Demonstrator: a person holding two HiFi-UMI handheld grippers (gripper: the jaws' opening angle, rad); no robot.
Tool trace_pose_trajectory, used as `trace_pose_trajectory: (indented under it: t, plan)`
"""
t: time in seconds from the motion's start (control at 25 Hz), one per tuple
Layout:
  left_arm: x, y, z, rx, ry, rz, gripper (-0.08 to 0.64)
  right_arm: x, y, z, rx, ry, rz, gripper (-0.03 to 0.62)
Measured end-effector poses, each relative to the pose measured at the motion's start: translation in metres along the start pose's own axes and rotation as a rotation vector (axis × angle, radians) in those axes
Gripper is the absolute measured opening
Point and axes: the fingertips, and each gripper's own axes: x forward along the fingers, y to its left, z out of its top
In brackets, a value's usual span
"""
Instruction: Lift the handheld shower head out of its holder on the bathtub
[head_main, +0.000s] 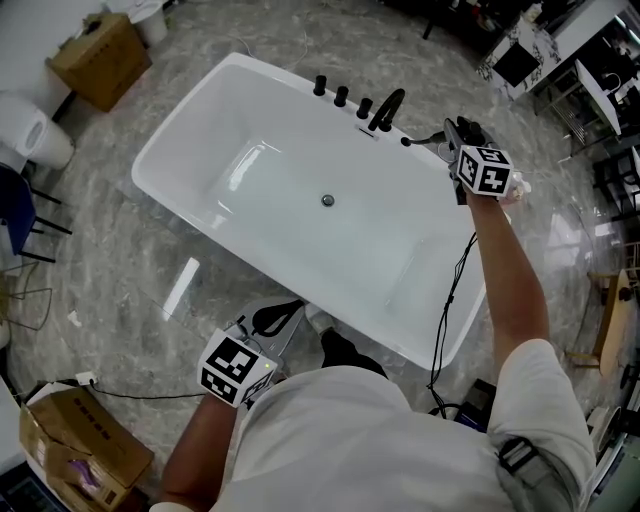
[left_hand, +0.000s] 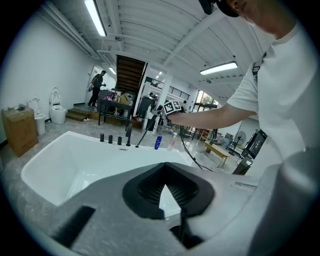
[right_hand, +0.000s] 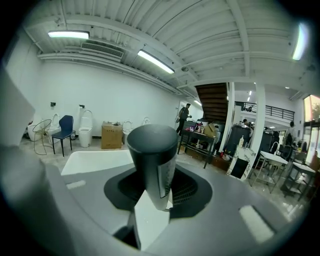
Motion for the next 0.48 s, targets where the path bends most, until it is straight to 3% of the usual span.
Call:
trace_pose_trajectory:
  t: [0.48]
  plan:
    - [-0.042,-0.012,-0.006,0.022,-0.041,0.001,0.006,-0.074,0.04,0.043,-0.026,-0.071,0.003,0.129]
